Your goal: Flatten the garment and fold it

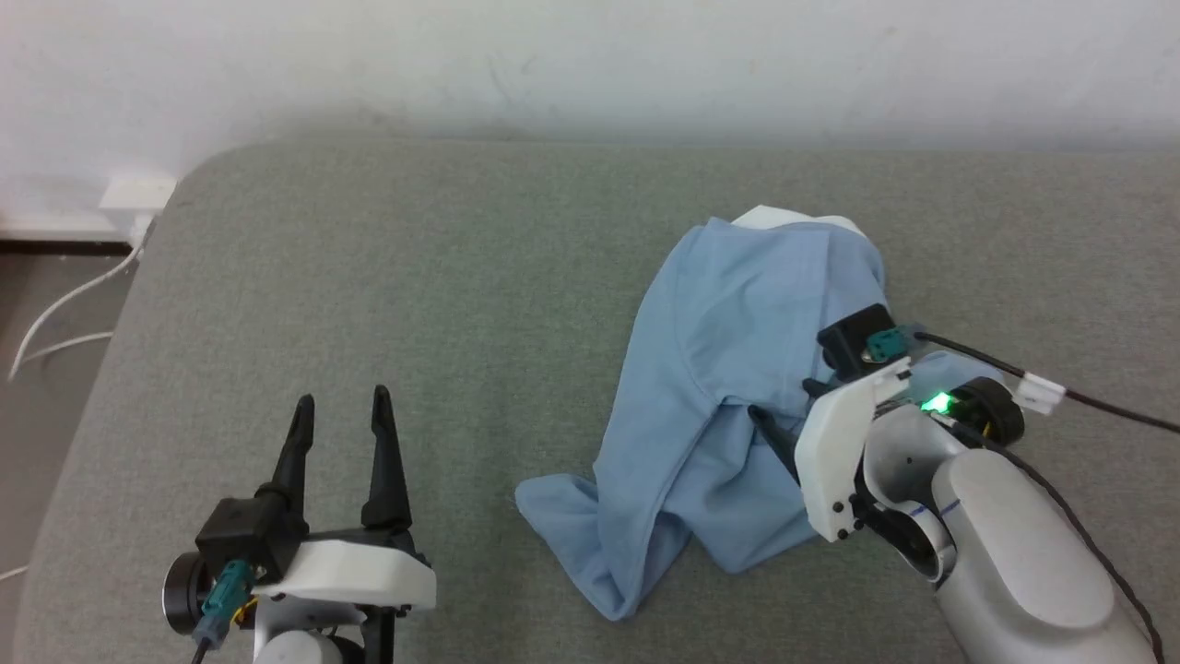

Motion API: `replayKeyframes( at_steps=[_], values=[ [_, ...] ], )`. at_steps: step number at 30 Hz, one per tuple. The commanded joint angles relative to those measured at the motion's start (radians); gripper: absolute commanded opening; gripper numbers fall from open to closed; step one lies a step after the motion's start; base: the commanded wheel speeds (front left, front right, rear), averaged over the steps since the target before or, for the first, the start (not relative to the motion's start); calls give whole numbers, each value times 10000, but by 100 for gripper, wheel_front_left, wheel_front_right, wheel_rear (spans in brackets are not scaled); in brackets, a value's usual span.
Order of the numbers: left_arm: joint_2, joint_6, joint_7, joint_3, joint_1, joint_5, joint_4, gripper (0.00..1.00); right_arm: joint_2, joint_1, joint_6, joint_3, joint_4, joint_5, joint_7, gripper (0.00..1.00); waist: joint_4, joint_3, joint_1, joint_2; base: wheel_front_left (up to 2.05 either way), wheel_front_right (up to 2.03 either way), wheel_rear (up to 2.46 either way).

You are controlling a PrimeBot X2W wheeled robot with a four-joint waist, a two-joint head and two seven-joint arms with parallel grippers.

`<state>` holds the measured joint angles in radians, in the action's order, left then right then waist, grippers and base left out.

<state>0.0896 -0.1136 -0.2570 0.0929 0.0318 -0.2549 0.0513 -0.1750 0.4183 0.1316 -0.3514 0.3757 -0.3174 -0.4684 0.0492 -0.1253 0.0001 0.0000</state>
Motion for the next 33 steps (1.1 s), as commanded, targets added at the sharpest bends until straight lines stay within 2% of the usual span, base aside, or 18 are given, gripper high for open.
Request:
replayKeyframes(
  at_steps=[1, 2, 4, 8, 13, 17, 20, 24, 27, 29, 33],
  values=[
    [-40, 80, -47, -46, 176, 76, 62, 100, -83, 257, -9, -245, 259, -207, -82, 100, 168, -169, -1, 0, 0, 0, 0],
    [-56, 83, -47, -67, 186, 85, 88, 100, -122, 366, -9, -412, 437, -357, -139, 92, 180, -182, -1, 0, 0, 0, 0],
    [-87, 99, -47, -100, 204, 107, 120, 100, -251, 576, -9, -699, 670, -529, -53, 0, 203, -198, -1, 0, 0, 0, 0],
    [-138, 96, -47, -222, 134, 146, 153, 100, -461, 891, -9, -1070, 835, -826, 276, 0, 124, -122, -1, 0, 0, 0, 0],
    [-175, 117, -47, -344, 30, 187, 169, 100, -823, 1152, -9, -1160, 432, -837, 774, 0, -77, 22, -1, 0, 0, 0, 0],
    [-204, 151, -47, -460, -73, 218, 144, 100, -1301, 1106, -9, -483, -547, -643, 1303, 0, -343, 211, -1, 0, 0, 0, 0],
    [-232, 139, -47, -516, -180, 234, 110, 100, -1778, 568, -9, 715, -1565, -306, 1458, 0, -550, 342, -1, 0, 0, 0, 0],
    [-267, 129, -47, -605, -367, 196, 74, 100, -2223, -930, -9, 2991, -2987, 383, 1025, 0, -858, 460, -1, 0, 0, 0, 0],
    [-287, 126, -47, -646, -463, 178, 54, 100, -2035, -2429, -9, 4822, -3883, 821, 397, 0, -1042, 509, -1, 0, 0, 0, 0],
    [-298, 133, -47, -662, -495, 161, 64, 100, -1651, -3511, -9, 5958, -4341, 1108, -38, 0, -1114, 555, -1, 0, 0, 0, 0],
    [-316, 139, -47, -643, -508, 152, 97, 100, -677, -5278, -9, 7680, -4475, 1374, -499, 0, -1205, 563, -1, 0, 0, 0, 0]
  ],
)
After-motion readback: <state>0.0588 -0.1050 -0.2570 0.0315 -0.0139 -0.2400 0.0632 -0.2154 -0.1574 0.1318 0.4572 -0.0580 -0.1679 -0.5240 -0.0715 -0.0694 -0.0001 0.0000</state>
